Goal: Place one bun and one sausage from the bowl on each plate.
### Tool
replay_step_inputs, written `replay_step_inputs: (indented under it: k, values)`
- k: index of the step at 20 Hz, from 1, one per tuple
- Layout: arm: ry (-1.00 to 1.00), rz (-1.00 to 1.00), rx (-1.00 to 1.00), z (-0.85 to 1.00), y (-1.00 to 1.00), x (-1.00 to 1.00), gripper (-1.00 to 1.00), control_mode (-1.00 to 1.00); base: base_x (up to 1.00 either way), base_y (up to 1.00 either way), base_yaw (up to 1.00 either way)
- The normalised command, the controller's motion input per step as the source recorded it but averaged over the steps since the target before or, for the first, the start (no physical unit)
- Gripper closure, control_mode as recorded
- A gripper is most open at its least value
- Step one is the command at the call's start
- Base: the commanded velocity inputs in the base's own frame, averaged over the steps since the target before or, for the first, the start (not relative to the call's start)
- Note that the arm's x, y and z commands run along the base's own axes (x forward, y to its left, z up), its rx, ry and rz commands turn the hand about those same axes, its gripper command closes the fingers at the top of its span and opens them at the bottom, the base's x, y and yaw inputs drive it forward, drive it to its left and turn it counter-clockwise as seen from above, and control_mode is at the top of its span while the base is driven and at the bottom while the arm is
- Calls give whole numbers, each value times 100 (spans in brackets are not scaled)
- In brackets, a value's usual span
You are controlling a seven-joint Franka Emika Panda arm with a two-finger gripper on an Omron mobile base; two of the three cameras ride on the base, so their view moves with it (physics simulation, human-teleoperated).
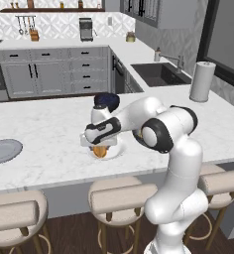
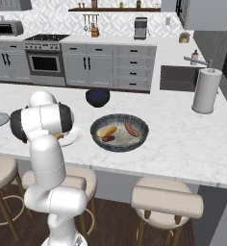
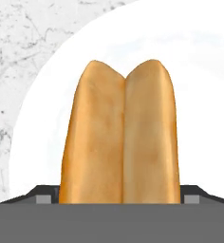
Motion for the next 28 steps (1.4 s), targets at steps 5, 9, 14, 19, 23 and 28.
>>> replay_step_inputs:
  k: [5, 9, 14, 19, 23, 28]
  values:
    - [0, 0, 0, -14, 1, 10, -100, -100, 0, 0, 0]
    - [0, 0, 0, 0, 0, 0, -100, -100, 0, 0, 0]
    - [-1, 0, 0, 30, -8, -35, -100, -100, 0, 0, 0]
    - [-1, 0, 0, 38, -38, -55, -100, -100, 0, 0, 0]
    - [-11, -2, -6, 64, -62, -68, -100, -100, 0, 0, 0]
    - [-11, 0, 0, 64, -94, -30, -100, -100, 0, 0, 0]
